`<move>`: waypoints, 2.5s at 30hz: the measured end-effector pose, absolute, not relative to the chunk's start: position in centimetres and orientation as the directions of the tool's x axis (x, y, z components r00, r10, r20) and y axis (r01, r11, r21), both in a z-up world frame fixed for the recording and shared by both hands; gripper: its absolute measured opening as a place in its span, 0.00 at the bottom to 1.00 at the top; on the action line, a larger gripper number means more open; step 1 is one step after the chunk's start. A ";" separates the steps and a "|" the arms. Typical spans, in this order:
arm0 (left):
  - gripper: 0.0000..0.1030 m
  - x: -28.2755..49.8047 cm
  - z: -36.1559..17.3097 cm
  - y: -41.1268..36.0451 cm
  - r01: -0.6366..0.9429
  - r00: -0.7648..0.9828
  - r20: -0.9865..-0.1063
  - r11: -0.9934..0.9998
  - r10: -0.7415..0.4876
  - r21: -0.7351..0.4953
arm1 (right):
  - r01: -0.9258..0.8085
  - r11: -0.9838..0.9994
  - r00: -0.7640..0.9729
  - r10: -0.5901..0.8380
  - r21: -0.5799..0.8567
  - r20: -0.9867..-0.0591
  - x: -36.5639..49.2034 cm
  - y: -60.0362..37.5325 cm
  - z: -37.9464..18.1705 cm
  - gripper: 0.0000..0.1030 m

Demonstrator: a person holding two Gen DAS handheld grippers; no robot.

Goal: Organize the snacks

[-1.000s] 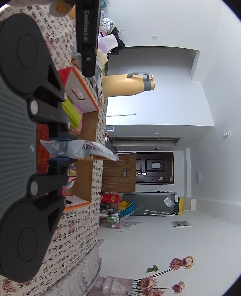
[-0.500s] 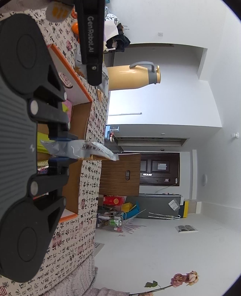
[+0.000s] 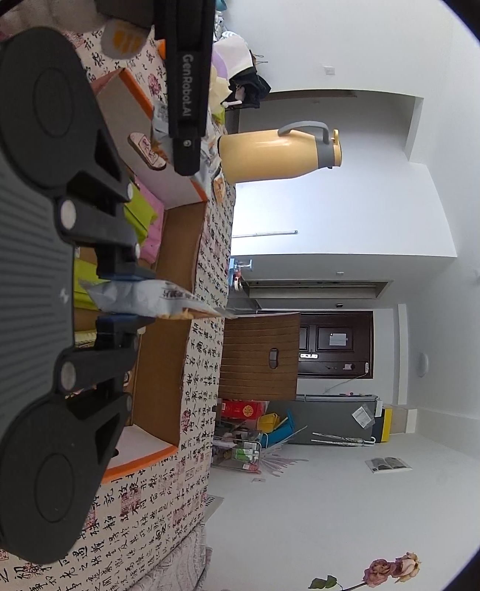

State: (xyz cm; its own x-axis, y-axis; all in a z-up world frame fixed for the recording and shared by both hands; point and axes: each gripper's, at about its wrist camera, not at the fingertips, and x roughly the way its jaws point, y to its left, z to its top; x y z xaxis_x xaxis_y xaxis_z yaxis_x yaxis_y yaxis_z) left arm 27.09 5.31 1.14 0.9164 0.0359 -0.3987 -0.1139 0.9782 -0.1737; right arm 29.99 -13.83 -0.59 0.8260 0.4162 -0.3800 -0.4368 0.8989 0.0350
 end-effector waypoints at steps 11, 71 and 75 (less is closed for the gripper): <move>1.00 25.9 1.5 5.5 -0.196 0.929 -0.348 0.965 0.126 -0.173 | -0.393 0.918 0.845 0.385 0.057 -0.371 30.0 -14.6 -0.6 0.96; 1.00 11.1 1.5 3.2 -0.168 0.902 -0.420 0.978 0.101 -0.125 | -0.375 0.927 0.854 0.356 0.025 -0.379 14.5 -20.3 1.0 1.00; 1.00 10.1 0.0 3.6 -0.166 0.888 -0.450 0.979 0.096 -0.119 | -0.381 0.925 0.838 0.346 0.001 -0.421 13.7 -20.2 -0.1 1.00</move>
